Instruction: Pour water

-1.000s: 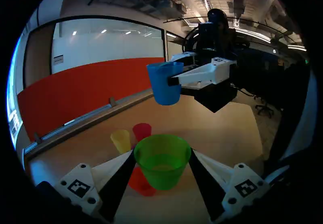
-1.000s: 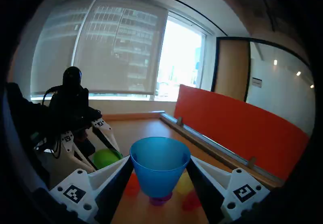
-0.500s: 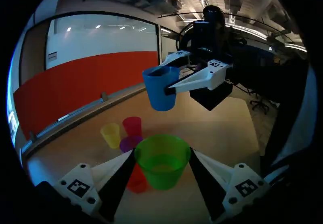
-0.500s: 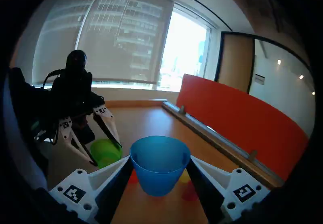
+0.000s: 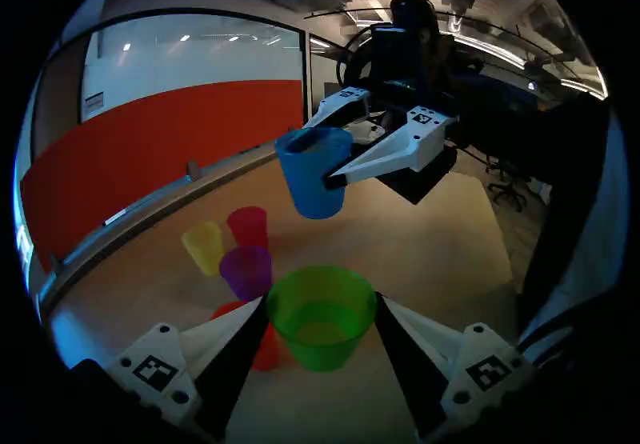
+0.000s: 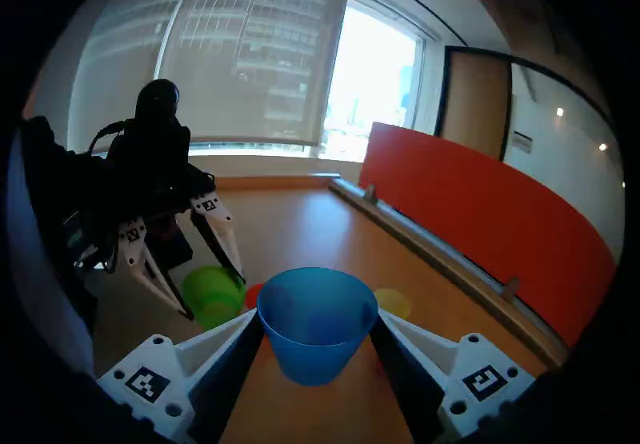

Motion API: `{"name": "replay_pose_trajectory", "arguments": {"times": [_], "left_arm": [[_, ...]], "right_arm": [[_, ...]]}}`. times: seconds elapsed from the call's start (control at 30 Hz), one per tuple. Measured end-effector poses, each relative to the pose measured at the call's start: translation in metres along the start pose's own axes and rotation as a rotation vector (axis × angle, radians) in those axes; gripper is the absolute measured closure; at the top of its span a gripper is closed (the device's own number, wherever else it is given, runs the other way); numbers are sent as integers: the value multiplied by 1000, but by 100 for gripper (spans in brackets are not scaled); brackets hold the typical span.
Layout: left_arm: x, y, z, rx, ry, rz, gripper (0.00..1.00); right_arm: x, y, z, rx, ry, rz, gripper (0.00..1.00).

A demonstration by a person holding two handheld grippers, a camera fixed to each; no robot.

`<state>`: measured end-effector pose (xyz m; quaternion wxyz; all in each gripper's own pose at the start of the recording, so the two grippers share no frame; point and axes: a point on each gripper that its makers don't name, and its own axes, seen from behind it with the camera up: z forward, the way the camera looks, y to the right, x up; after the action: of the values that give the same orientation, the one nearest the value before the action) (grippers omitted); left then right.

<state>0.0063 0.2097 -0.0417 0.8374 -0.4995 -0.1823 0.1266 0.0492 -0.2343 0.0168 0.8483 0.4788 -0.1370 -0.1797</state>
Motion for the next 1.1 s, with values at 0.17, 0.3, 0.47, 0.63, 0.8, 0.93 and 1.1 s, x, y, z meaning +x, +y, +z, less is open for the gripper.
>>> {"name": "replay_pose_trajectory", "arguments": {"times": [0.17, 0.3, 0.47, 0.63, 0.8, 0.93, 1.1], "left_arm": [[-9, 7, 6, -18, -19, 2, 10], [-18, 10, 10, -29, -35, -3, 10], [-28, 11, 14, -33, -49, 0, 10], [-36, 14, 18, -41, -60, -4, 10], [-46, 16, 20, -43, -72, -6, 10], [-53, 16, 22, -42, -82, -5, 10], [-62, 18, 24, -47, -91, -12, 10]], "right_arm": [[-14, -3, 5, 15, -24, -4, 9], [-22, -5, 9, 26, -38, -2, 9], [-35, -5, 13, 33, -57, 6, 9], [-47, -6, 18, 37, -75, 7, 9], [-57, -8, 22, 46, -92, 2, 9], [-62, -10, 26, 51, -97, 5, 8], [-69, -12, 29, 58, -106, 10, 9]]}}
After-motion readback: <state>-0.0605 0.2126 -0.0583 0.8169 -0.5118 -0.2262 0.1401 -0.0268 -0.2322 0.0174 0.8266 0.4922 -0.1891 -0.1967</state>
